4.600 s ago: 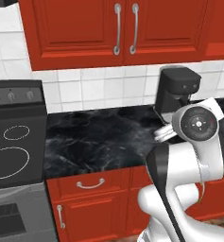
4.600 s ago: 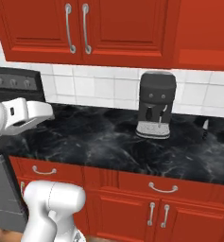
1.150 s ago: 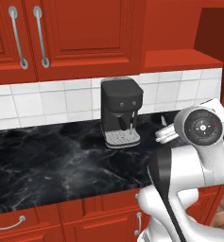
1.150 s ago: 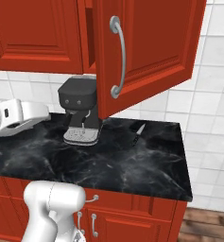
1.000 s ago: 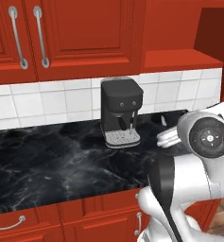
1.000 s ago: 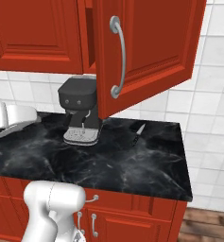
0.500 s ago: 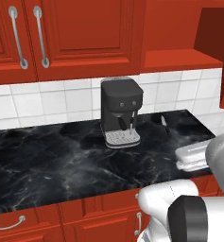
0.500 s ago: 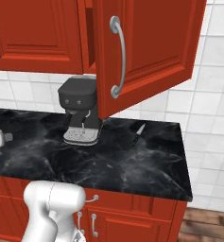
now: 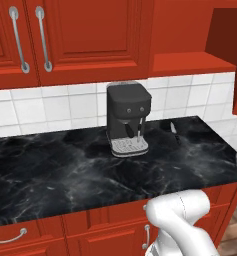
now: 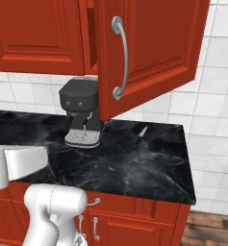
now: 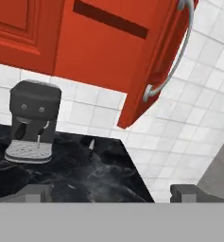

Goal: Close all open cabinet doors.

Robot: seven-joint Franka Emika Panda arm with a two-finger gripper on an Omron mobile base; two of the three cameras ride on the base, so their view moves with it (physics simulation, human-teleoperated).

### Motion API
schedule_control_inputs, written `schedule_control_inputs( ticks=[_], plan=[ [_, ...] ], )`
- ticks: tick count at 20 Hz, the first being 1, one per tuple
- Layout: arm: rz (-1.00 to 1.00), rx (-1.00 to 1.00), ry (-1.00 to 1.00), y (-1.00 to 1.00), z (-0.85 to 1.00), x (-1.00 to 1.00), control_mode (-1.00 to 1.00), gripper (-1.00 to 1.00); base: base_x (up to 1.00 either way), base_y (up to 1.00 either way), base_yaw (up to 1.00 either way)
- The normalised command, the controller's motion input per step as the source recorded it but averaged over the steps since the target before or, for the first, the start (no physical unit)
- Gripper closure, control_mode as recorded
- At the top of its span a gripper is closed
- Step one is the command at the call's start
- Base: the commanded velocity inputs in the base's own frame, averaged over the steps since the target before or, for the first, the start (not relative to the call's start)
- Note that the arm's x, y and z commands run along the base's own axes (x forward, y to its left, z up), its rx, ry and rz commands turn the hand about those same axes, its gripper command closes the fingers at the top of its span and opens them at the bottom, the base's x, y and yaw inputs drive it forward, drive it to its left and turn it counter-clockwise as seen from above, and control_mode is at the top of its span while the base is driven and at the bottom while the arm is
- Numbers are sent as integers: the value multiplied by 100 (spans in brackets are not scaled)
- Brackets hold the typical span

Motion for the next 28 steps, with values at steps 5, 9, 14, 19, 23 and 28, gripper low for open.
schedule_control_inputs(
  ticks=[5,9,14,19,23,28],
  plan=[
    [11,24,0,-100,-35,23,-100,-100,0,0,0],
    [14,28,0,-100,-16,13,-100,-100,0,0,0],
    [16,23,-2,-84,8,40,-100,-100,0,0,0],
    [19,17,-13,-58,25,62,-100,-100,0,0,0],
    [16,13,-15,-30,22,70,-100,-100,0,0,0],
    [13,3,-13,-10,1,75,-100,-100,0,0,0]
  ],
)
